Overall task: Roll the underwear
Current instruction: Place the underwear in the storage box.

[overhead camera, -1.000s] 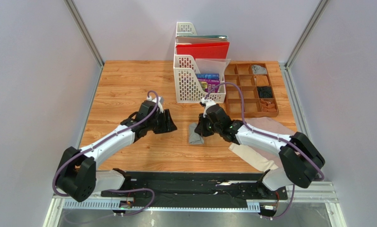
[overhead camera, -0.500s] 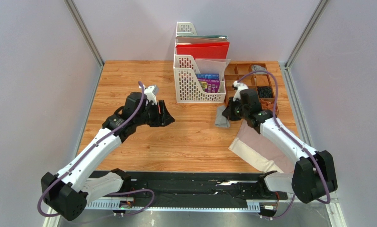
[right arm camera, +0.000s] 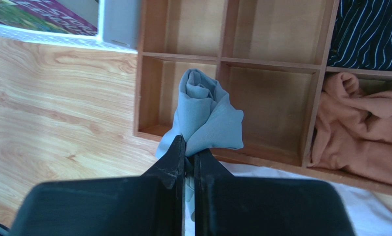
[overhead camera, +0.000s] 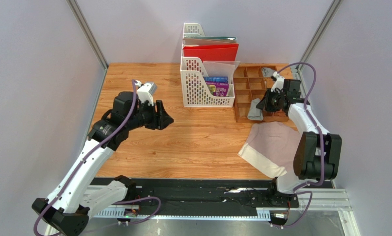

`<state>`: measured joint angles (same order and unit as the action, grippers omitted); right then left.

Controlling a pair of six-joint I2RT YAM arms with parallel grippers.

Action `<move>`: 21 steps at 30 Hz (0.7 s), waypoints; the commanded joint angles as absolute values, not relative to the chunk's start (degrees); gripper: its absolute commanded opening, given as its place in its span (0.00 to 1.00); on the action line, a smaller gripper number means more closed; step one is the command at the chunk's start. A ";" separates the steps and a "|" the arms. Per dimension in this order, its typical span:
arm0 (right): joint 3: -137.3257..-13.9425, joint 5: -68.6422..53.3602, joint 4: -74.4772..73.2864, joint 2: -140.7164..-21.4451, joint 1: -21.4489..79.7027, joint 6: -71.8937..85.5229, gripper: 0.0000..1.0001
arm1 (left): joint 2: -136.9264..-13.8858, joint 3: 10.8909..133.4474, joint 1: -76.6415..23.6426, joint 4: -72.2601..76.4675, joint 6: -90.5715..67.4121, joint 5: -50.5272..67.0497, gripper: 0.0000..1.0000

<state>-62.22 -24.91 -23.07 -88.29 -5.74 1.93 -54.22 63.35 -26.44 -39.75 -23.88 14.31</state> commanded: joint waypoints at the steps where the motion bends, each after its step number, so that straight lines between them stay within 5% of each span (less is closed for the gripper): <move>1: -68.37 -27.86 -25.57 -92.45 -7.46 -4.21 0.00 | -55.10 62.93 -25.40 -39.82 -21.01 15.47 0.58; 21: -80.07 -18.03 -35.86 -106.43 -9.67 -9.23 0.00 | -57.13 62.75 -21.62 -38.76 -18.72 18.46 0.58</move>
